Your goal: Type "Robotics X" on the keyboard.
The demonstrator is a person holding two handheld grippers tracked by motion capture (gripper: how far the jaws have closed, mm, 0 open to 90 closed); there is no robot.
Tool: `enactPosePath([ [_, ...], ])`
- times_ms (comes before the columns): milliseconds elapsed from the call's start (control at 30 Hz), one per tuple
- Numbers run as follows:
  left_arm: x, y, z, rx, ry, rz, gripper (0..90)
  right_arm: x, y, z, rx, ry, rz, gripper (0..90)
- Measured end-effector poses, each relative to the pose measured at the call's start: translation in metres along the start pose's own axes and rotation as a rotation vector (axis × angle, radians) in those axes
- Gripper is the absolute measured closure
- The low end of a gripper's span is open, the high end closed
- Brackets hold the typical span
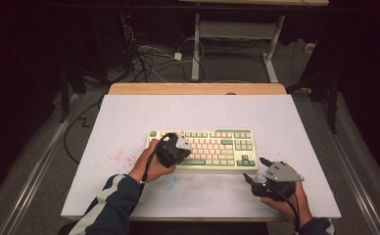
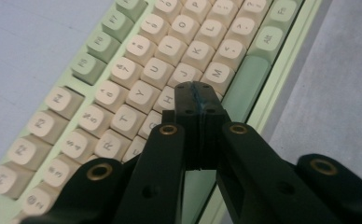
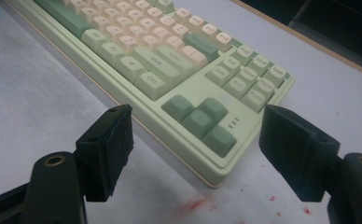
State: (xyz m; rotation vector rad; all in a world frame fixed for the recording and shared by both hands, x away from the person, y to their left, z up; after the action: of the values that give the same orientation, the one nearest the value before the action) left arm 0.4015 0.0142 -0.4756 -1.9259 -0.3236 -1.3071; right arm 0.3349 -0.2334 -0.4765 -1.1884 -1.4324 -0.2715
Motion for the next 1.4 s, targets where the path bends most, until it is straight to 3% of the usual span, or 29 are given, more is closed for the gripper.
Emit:
enactPosePath([
  [267,-0.007,0.008,0.002,0.026,0.019,0.019,87.5,0.000,0.000,0.001,0.010,-0.006,0.003,27.6],
  [333,-0.006,0.007,0.002,0.018,0.007,0.013,87.5,-0.001,0.001,0.001,0.008,-0.011,0.006,27.6],
  [533,0.010,-0.014,0.004,0.014,0.021,-0.096,84.6,0.001,-0.002,0.000,0.003,-0.008,-0.005,27.6],
  [567,0.013,-0.018,0.004,0.008,0.017,-0.112,83.0,0.001,-0.002,0.000,0.002,-0.009,-0.006,27.6],
  [600,0.015,-0.021,0.005,0.005,0.014,-0.132,74.5,0.001,-0.002,-0.001,0.002,-0.005,-0.006,27.6],
  [700,0.017,-0.029,0.011,0.036,0.029,-0.181,71.8,0.001,-0.002,-0.001,-0.003,-0.006,-0.004,27.7],
  [767,0.018,-0.035,0.014,0.047,0.033,-0.211,62.9,0.001,-0.002,-0.001,-0.005,-0.005,-0.005,27.9],
  [933,0.017,-0.049,0.018,0.044,0.057,-0.251,52.6,0.001,-0.002,-0.003,-0.013,0.000,-0.003,28.2],
  [1067,0.014,-0.057,0.024,0.078,0.076,-0.283,40.9,0.000,-0.002,-0.003,-0.015,0.002,-0.002,28.3],
  [1233,0.010,-0.068,0.031,0.107,0.071,-0.318,28.6,0.001,-0.002,-0.005,-0.020,0.001,-0.003,28.4],
  [1400,0.001,-0.078,0.036,0.126,0.080,-0.349,21.8,0.001,-0.003,-0.005,-0.025,0.002,-0.006,28.4],
])
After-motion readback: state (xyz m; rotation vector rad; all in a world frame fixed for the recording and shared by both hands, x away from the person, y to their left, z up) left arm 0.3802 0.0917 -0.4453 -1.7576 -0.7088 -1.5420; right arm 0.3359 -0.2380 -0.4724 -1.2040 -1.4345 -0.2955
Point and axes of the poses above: each handheld gripper's, and its own axes: y roughly forward along the jaws, x roughly out of its top, z roughly to its left, the point moved 4 cm from there along y, roughly forward along the jaws, and after that the axes turned 3 degrees about -z, right-handed, at the moved point
